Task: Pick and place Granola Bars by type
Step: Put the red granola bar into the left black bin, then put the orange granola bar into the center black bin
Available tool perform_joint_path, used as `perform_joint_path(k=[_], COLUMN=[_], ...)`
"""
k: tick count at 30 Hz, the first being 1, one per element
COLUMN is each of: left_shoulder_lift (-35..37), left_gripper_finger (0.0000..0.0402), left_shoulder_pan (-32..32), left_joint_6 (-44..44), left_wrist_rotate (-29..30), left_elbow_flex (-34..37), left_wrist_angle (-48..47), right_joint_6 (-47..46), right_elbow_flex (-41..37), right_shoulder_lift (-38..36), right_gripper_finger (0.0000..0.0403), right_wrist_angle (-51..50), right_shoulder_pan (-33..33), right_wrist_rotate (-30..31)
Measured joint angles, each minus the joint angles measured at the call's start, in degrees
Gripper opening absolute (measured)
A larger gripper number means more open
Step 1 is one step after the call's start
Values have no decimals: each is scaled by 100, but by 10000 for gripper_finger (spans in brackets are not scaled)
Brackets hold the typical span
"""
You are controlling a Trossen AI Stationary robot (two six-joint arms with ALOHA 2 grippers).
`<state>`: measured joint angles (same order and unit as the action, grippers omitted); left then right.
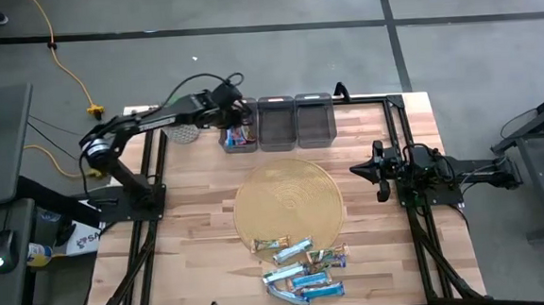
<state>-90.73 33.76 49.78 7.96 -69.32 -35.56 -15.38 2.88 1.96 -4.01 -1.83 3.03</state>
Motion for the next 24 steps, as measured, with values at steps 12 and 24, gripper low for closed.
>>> perform_joint_path(k=[12,24], left_shoulder_lift=[-374,-371], left_gripper_finger=[120,187], left_shoulder_pan=[2,2], left_joint_6=[-413,-450], left_wrist_rotate=[141,-4], left_elbow_flex=[0,0], left_wrist_angle=[261,279], right_joint_6=[-1,-1], right_elbow_flex=[-1,-1], right_shoulder_lift=[2,2], right_gripper_finger=[0,0], right_wrist_angle=[0,0], right_shoulder_pan=[0,1], right_wrist_rotate=[-1,0])
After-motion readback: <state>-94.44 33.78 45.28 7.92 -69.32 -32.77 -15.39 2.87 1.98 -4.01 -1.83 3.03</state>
